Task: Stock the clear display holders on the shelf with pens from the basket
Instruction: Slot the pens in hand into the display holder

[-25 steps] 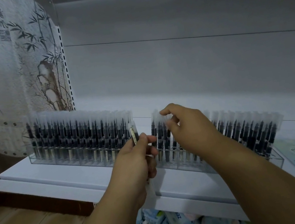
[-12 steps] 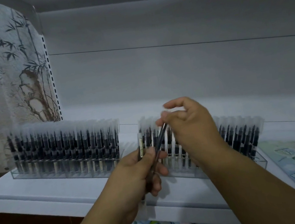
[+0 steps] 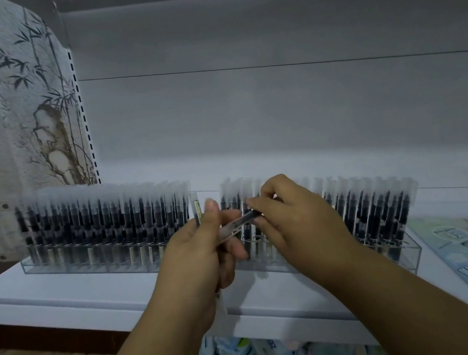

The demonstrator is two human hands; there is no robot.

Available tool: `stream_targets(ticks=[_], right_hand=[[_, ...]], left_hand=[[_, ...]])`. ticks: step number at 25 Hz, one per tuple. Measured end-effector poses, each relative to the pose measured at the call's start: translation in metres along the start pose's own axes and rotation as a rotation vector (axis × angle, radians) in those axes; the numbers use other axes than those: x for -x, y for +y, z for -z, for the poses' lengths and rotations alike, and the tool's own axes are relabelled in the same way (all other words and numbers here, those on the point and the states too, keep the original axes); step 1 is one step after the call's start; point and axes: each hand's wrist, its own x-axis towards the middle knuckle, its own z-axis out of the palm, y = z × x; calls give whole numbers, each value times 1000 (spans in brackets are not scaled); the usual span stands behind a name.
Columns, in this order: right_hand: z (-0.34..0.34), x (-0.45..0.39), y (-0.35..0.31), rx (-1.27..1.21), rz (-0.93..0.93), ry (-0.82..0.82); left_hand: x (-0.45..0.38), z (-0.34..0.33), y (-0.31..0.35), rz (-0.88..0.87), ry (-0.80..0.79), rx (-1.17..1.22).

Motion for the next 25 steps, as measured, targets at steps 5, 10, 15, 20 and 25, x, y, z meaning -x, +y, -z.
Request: stream_targets(ticks=[5, 10, 15, 20, 25], right_hand=[[-11, -8, -3, -332, -407, -6], [-29, -16, -1, -444, -614, -18], [-26, -23, -4, -362, -620, -45], [-23, -20, -8, -225, -580, -184], [-28, -10, -12, -124, -636, -309]], left_hand=[[0, 3, -4, 28, 56, 49], [-1, 3, -8, 37, 50, 23], [-6, 1, -12, 30, 42, 28], [-12, -3, -15, 26, 19, 39], [-15, -4, -13, 33, -12, 145]])
